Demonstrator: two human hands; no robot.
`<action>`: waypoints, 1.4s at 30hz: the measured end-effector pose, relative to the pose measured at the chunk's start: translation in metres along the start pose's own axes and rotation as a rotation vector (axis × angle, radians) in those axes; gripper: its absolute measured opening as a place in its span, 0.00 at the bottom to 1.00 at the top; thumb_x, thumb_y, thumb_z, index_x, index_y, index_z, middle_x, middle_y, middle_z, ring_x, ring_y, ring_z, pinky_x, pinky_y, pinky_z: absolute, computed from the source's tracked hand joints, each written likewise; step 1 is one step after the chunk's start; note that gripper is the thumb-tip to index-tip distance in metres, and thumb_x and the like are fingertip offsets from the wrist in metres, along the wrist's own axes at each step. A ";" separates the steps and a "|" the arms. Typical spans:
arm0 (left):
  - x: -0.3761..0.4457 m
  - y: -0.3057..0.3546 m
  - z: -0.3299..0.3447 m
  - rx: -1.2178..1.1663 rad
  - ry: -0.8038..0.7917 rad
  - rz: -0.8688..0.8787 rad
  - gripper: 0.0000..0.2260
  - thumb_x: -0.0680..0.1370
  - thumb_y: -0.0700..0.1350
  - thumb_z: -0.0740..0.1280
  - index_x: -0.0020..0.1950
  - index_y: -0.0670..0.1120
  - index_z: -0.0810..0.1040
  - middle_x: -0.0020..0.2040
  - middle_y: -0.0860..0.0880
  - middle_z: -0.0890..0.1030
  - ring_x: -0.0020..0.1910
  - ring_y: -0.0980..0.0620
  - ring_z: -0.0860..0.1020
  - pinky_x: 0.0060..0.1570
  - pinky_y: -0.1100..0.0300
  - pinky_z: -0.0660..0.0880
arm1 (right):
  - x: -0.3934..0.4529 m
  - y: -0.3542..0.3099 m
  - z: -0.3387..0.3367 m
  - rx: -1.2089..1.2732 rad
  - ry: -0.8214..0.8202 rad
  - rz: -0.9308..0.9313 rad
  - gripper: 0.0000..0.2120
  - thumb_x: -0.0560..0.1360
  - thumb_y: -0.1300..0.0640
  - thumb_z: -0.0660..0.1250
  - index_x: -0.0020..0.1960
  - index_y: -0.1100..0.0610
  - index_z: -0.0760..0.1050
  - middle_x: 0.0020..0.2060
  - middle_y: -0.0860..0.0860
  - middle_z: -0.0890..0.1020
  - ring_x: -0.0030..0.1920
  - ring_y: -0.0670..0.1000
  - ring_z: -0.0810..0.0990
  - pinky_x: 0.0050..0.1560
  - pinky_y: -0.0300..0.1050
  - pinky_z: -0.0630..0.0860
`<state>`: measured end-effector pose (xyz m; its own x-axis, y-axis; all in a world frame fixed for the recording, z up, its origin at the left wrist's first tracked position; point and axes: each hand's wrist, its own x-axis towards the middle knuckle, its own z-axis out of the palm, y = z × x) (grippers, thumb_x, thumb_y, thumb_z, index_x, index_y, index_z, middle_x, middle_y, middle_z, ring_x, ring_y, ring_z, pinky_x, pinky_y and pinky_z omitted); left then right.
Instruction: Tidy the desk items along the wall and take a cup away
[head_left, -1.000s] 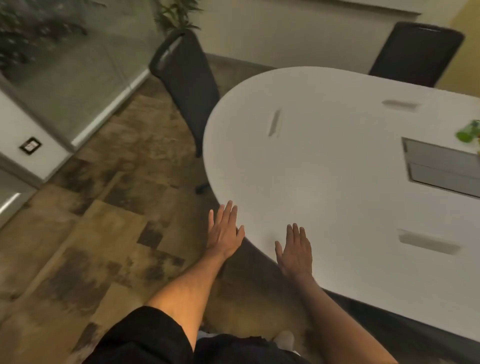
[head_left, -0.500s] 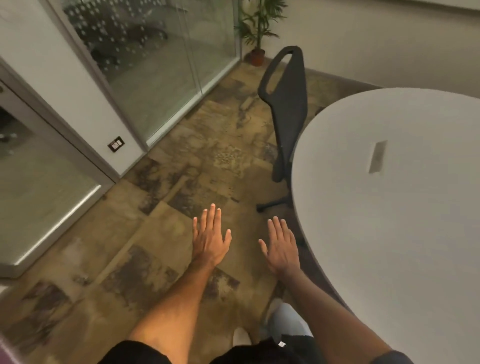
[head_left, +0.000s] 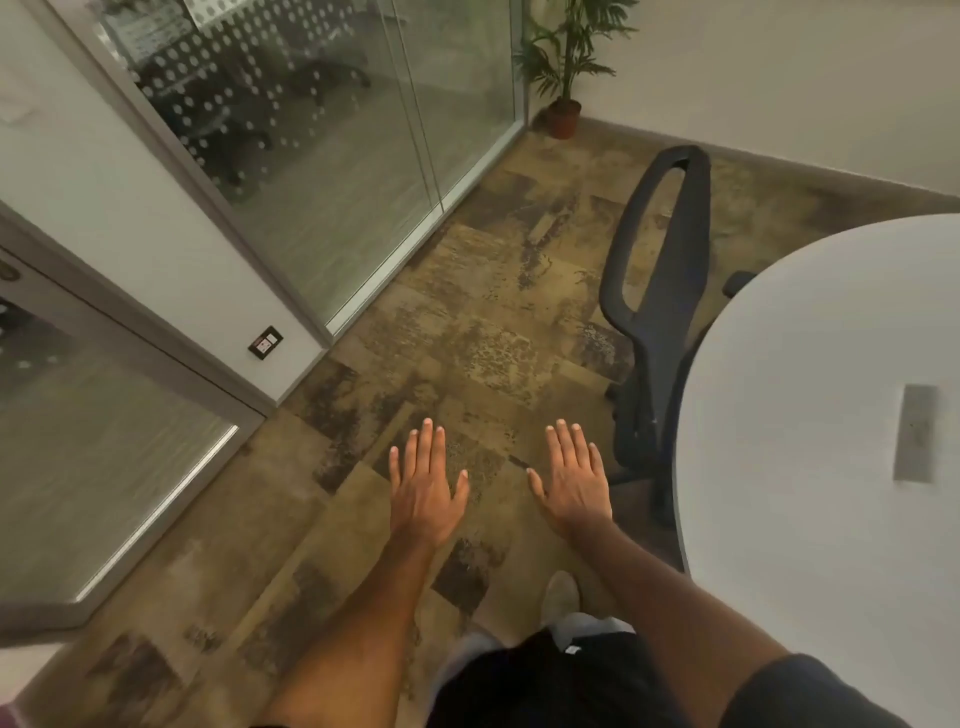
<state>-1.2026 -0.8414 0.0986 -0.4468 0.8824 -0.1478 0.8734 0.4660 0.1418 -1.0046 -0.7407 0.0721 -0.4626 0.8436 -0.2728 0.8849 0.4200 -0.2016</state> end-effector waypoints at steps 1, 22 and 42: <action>0.022 0.001 -0.005 -0.015 -0.004 -0.001 0.33 0.81 0.60 0.56 0.83 0.47 0.52 0.83 0.48 0.49 0.82 0.47 0.50 0.80 0.43 0.46 | 0.020 -0.001 -0.008 0.008 -0.008 0.001 0.36 0.83 0.37 0.42 0.83 0.57 0.39 0.82 0.54 0.42 0.82 0.55 0.39 0.81 0.56 0.45; 0.526 0.008 -0.068 0.060 -0.104 0.440 0.34 0.81 0.61 0.54 0.83 0.47 0.49 0.83 0.48 0.46 0.82 0.47 0.49 0.79 0.43 0.45 | 0.420 -0.033 -0.110 0.192 0.089 0.481 0.36 0.83 0.39 0.49 0.83 0.57 0.44 0.83 0.54 0.47 0.82 0.55 0.43 0.81 0.54 0.47; 0.917 0.273 -0.093 0.174 -0.115 0.863 0.34 0.80 0.60 0.57 0.82 0.46 0.53 0.83 0.47 0.50 0.82 0.46 0.52 0.79 0.43 0.47 | 0.726 0.165 -0.246 0.375 0.171 0.897 0.36 0.83 0.39 0.48 0.83 0.57 0.43 0.83 0.54 0.45 0.82 0.55 0.42 0.81 0.55 0.47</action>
<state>-1.3923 0.1014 0.0926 0.3948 0.9053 -0.1568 0.9183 -0.3833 0.0995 -1.1810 0.0237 0.0719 0.4116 0.8468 -0.3369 0.8152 -0.5074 -0.2793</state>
